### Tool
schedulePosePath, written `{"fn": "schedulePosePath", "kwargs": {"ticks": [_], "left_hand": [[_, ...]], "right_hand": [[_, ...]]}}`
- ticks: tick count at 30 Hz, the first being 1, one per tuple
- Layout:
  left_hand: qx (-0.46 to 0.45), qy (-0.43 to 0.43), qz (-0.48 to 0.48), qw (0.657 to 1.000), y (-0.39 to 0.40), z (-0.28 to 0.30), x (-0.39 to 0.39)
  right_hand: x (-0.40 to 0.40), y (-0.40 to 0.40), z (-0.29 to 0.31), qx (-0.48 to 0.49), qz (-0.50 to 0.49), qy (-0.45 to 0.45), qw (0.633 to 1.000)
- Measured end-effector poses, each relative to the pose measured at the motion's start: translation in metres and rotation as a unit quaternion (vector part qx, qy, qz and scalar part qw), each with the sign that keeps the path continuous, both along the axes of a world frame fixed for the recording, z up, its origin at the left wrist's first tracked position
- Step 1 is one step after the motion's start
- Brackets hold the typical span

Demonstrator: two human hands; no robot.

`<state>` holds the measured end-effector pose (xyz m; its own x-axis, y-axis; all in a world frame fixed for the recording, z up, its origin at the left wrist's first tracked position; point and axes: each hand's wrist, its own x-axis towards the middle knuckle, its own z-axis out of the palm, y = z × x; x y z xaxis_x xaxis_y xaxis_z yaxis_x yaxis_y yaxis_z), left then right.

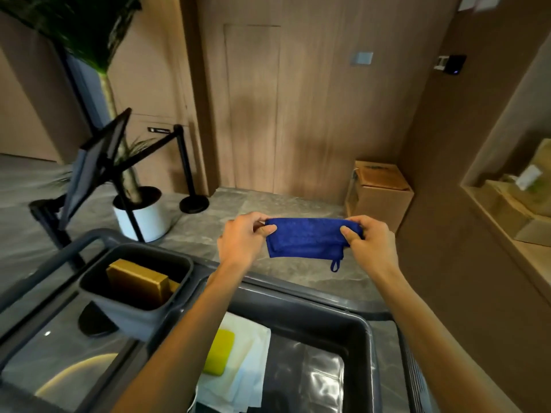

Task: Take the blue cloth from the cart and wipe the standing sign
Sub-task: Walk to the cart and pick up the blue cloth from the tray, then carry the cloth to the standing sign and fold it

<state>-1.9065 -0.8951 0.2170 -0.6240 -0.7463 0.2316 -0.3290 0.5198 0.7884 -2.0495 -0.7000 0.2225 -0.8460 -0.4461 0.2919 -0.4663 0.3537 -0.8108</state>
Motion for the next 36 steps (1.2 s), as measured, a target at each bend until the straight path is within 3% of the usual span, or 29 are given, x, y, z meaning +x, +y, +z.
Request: {"fn": "schedulePosePath", "kwargs": {"ticks": [18,36], "left_hand": [[0.008,-0.016,0.257,0.966,-0.031,-0.021,0.186],[0.010,0.027,0.440,0.898,-0.003,-0.032,0.444]], "right_hand": [[0.113,-0.126,-0.022,-0.019,0.233,-0.023,0.972],[0.350,-0.187,-0.033,-0.003,0.402,-0.011,0.916]]}}
